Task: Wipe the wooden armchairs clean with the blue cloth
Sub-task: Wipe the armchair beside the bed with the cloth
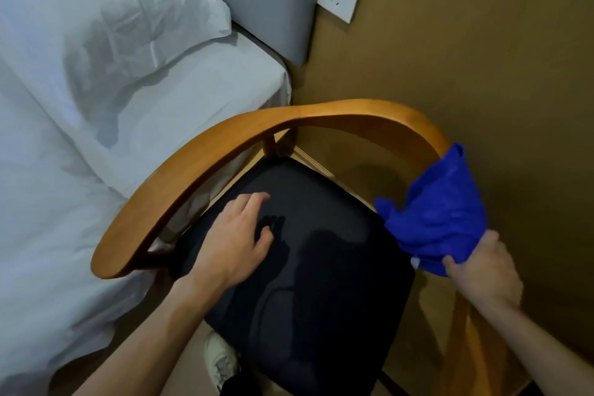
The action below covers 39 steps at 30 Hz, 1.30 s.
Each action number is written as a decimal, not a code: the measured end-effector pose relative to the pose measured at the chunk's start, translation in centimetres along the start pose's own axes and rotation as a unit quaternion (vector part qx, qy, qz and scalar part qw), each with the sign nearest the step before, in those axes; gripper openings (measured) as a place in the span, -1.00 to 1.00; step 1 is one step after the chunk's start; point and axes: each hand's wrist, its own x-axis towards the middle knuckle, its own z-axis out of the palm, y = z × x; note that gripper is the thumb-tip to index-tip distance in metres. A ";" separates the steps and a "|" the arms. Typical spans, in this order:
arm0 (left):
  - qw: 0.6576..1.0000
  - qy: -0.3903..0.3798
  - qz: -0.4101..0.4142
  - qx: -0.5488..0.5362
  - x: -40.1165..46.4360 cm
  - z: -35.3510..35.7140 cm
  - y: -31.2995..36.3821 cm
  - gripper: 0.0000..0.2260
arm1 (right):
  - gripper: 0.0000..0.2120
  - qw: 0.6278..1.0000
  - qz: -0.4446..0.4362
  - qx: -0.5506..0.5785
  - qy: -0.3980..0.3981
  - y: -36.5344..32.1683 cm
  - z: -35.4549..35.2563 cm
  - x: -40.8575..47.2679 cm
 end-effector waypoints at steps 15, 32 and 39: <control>0.971 -0.144 0.189 -0.026 -1.2 8.4 12.0 -0.56 | -0.08 0.994 0.103 0.034 0.004 3.6 2.2 -7.2; 0.919 -0.234 0.316 0.020 -5.0 13.8 16.7 -0.53 | 0.15 0.964 0.250 0.089 0.005 5.4 8.7 -23.7; 0.909 -0.261 0.323 0.032 -6.9 14.4 15.6 -0.54 | 0.32 0.958 0.271 0.092 -0.011 4.8 10.8 -28.5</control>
